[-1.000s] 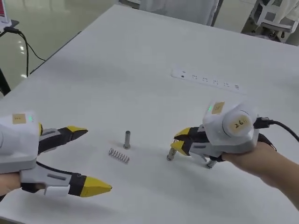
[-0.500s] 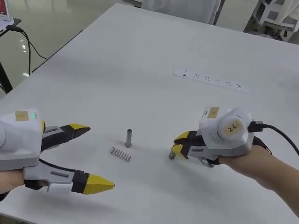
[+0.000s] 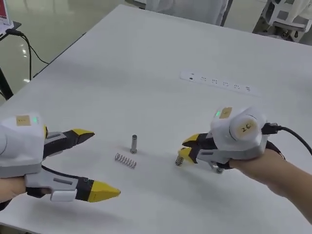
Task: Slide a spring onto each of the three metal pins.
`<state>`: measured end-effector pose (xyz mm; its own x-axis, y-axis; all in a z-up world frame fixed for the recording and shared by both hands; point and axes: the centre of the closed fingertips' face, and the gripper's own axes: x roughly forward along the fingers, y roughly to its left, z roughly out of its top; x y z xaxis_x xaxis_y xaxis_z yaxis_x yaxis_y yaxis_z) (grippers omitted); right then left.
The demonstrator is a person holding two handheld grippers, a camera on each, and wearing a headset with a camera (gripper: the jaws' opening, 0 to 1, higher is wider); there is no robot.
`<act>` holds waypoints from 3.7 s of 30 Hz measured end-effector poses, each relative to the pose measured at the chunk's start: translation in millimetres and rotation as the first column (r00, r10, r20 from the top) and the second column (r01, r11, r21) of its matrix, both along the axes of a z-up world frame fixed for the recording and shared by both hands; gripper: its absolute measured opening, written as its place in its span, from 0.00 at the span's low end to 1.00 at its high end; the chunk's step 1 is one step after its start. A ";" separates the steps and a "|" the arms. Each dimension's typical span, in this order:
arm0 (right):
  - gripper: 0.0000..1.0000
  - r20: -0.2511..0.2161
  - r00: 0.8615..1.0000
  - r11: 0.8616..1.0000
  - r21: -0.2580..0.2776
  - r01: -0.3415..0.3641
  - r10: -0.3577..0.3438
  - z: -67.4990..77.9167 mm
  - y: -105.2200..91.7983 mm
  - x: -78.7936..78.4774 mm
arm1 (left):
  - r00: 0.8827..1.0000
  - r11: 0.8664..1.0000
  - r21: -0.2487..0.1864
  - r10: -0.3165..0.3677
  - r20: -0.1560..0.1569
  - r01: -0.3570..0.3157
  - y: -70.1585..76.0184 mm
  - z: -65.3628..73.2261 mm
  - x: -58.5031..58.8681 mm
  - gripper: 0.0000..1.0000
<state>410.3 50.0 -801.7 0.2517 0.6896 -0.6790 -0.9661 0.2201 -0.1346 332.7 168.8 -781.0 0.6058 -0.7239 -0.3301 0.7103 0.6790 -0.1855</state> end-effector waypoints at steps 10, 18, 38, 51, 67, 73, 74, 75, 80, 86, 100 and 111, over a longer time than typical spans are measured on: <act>0.18 -0.116 0.990 0.982 0.162 0.098 -0.080 19.8 2.2 -10.4 | 1.000 1.000 -0.004 0.002 0.006 -0.002 -1.1 3.8 0.8 0.98; 0.18 -0.128 0.989 0.974 0.203 0.105 -0.080 26.7 1.7 -25.3 | 1.000 1.000 -0.002 0.004 0.004 -0.004 -0.3 3.1 -0.3 0.98; 0.11 -0.181 0.981 0.974 0.202 0.105 -0.068 4.1 -15.8 -65.9 | 1.000 1.000 -0.009 0.014 0.006 -0.014 2.0 3.3 0.1 0.98; 0.12 -0.190 0.979 0.975 0.193 0.111 -0.074 3.0 -15.0 -65.7 | 1.000 1.000 -0.008 0.008 0.006 -0.008 1.4 3.8 0.5 0.98; 0.12 -0.145 0.989 0.984 0.175 0.025 0.001 7.2 29.4 -57.6 | 1.000 1.000 -0.009 -0.009 0.014 0.009 -0.9 4.4 -0.8 0.98; 0.12 -0.125 0.990 0.985 0.167 -0.038 0.059 6.6 58.5 -58.7 | 1.000 1.000 0.002 -0.025 0.015 0.025 -4.2 4.1 -2.4 0.98; 0.12 -0.123 0.990 0.985 0.164 -0.047 0.067 6.0 61.9 -59.3 | 1.000 1.000 0.005 -0.027 0.016 0.027 -4.5 3.9 -2.6 0.98; 0.12 -0.117 0.990 0.986 0.158 -0.057 0.076 4.7 64.7 -59.7 | 0.999 1.000 0.006 -0.027 0.017 0.027 -4.7 4.0 -2.7 0.98; 0.12 -0.100 0.990 0.987 0.134 -0.089 0.103 -2.2 79.3 -61.4 | 0.999 1.000 0.007 -0.029 0.014 0.029 -4.6 3.2 -4.1 0.98; 0.12 -0.095 0.991 0.990 0.110 -0.085 0.095 -13.3 92.0 -56.4 | 1.000 1.000 0.005 -0.022 0.011 0.022 -3.0 1.9 -5.2 0.98; 0.11 -0.099 0.992 0.996 0.046 -0.078 0.082 -36.5 106.4 -46.6 | 1.000 1.000 0.007 -0.016 0.013 0.016 0.3 5.3 -2.6 0.98; 0.11 -0.103 0.992 0.997 -0.002 -0.076 0.076 -53.1 103.0 -43.8 | 1.000 1.000 0.007 -0.022 0.002 0.022 -2.1 3.2 -3.5 0.98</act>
<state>366.4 153.0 -854.8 0.1271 0.7001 -0.7027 -0.9888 0.1451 -0.0343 329.2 166.7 -777.8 0.5908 -0.7346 -0.3336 0.7253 0.6647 -0.1793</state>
